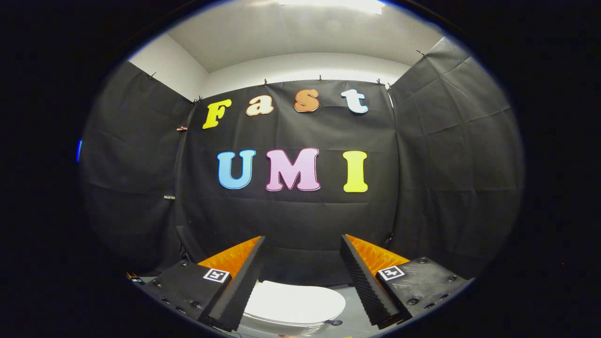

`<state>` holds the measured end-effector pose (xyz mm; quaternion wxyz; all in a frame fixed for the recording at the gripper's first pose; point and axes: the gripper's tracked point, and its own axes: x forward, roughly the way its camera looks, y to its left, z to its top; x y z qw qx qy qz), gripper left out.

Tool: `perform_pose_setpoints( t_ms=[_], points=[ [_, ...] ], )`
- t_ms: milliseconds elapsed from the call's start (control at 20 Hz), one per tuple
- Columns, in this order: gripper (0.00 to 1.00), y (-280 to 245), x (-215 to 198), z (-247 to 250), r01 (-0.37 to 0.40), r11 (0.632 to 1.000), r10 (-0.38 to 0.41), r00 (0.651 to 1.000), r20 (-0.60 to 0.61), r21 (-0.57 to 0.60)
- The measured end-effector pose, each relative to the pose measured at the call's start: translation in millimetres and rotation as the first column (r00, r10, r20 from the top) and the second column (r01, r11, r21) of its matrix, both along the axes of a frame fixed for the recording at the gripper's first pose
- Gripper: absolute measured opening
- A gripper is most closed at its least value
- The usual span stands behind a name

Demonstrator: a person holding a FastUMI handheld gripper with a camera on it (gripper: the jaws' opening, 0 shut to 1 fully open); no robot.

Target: Open the toilet lid.

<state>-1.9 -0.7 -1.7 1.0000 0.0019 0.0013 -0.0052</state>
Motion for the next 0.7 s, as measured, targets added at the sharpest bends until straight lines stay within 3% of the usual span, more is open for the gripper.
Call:
perform_pose_setpoints(
  t_ms=[700],
  points=[
    [0.99,-2.6,3.8,-4.3,0.018,1.000,-0.018,1.000,-0.011,0.001]
  ],
)
